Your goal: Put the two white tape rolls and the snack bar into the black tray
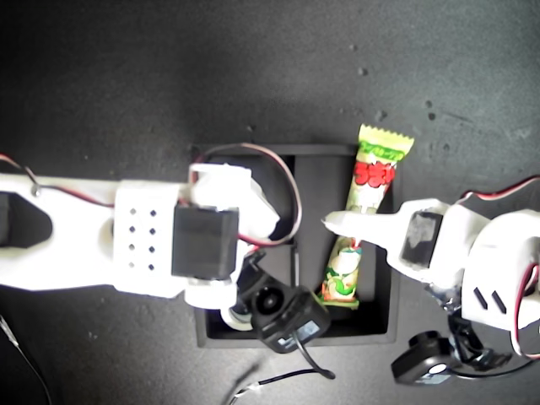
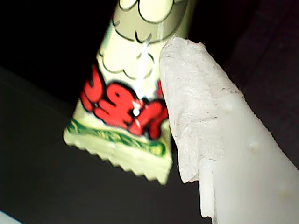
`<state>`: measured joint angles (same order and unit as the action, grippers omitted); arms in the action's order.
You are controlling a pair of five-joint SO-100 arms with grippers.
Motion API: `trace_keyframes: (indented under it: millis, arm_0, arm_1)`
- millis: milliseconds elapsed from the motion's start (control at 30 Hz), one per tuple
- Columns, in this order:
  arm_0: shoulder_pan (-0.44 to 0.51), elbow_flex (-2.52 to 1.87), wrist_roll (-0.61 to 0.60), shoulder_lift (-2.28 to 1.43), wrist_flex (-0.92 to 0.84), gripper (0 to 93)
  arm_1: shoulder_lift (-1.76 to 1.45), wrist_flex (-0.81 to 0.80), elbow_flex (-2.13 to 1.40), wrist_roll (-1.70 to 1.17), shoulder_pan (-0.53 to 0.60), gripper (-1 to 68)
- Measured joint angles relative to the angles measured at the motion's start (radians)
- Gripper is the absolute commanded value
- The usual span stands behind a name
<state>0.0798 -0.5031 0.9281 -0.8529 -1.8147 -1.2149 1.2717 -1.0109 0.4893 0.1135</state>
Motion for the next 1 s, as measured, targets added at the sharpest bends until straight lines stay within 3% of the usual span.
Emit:
trace_keyframes:
  millis: [67, 200, 300, 467, 533, 700, 833, 1000]
  arm_0:
    - [-0.003, -0.008, 0.000, -0.020, 0.000, 12.0]
    - [-0.029, -0.140, -0.002, -0.190, 0.000, 5.8]
    - [-0.071, -0.330, 0.020, -0.430, 0.000, 3.3]
    - [-0.071, -0.758, 0.100, -0.919, 0.017, 1.1]
    - [-0.026, -0.948, 0.147, -1.098, 0.087, 0.8]
    - [0.089, -1.488, 0.295, -1.511, 0.325, 0.3]
    - [0.166, -1.922, 0.411, -1.835, 0.483, 0.2]
    - [0.198, -2.329, 0.497, -2.287, 0.494, 0.0]
  arm_1:
    - [0.000, 0.035, 0.025, 0.014, 0.000, 18.9]
    - [0.000, 0.192, 0.181, 0.100, 0.000, 0.0]
    - [-0.051, 0.456, 0.460, 0.345, 0.000, -0.3]
    - [-0.440, 0.495, 0.337, 0.732, 0.040, -0.5]
    - [-0.698, 0.396, 0.089, 0.888, 0.083, -0.5]
    - [-1.295, -0.046, -0.716, 1.020, 0.110, -0.5]
    - [-1.387, -0.305, -1.322, 0.976, 0.123, -0.4]
    - [-1.513, -0.515, -1.790, 0.925, 0.064, -0.5]
